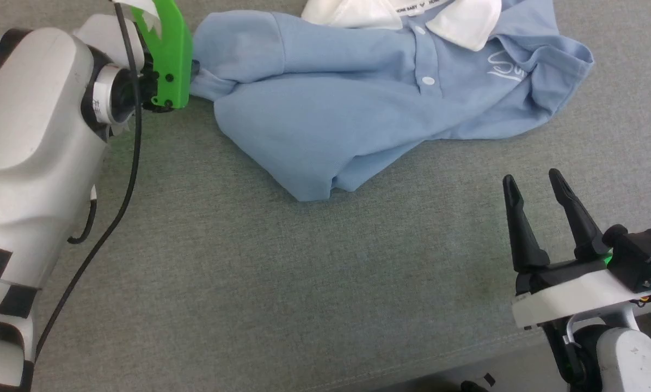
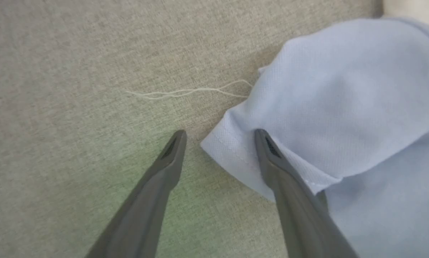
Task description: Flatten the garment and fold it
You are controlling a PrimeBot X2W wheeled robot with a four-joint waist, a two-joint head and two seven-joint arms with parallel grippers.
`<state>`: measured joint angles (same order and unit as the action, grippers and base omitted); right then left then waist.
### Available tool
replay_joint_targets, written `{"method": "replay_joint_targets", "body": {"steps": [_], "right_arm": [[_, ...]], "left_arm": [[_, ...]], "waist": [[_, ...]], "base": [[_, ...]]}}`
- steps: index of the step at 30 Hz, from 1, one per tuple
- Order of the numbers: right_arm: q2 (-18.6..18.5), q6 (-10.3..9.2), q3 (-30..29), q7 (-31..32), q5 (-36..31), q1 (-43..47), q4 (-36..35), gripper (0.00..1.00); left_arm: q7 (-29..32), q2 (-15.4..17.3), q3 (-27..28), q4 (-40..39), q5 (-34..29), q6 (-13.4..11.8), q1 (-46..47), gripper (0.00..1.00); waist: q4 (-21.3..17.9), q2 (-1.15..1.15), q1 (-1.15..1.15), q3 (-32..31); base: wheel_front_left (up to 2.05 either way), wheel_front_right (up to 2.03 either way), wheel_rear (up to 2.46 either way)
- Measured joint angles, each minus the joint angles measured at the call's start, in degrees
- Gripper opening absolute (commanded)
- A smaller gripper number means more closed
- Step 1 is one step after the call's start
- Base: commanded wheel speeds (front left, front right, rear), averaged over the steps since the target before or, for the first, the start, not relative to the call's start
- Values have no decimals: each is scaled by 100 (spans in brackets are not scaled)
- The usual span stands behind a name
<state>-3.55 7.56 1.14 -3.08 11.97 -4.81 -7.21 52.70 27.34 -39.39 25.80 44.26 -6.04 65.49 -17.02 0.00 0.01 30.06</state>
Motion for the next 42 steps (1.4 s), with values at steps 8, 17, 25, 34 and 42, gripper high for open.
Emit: {"method": "replay_joint_targets", "body": {"steps": [8, 17, 25, 34, 42], "right_arm": [[34, 0, -51, -46, -1, -52, 15, 100], [44, 0, -156, 84, -56, -81, 7, 100], [45, 0, -111, 310, -92, -81, -91, 100], [37, 0, -59, 479, -93, -77, -145, 100], [-47, 0, -191, 657, -89, -58, -152, 100]], "left_arm": [[-387, 84, 0, -90, -69, -27, -97, 0], [-1924, 168, 448, -120, -281, -444, -582, 0], [-3276, 605, 1163, 87, -454, -951, -453, 0], [-3941, 695, 1176, 288, -586, -903, -904, 100], [-5782, 396, 1216, -570, -646, -730, -1713, 100]], "waist": [[16, 0, 0, 176], [321, 0, 0, -83], [680, 0, 0, -359], [942, 0, -1, -619], [1128, 0, -1, -979]], "base": [[0, 0, 0], [0, 0, 0], [0, 0, 0], [0, 0, 0], [0, 0, 0]]}}
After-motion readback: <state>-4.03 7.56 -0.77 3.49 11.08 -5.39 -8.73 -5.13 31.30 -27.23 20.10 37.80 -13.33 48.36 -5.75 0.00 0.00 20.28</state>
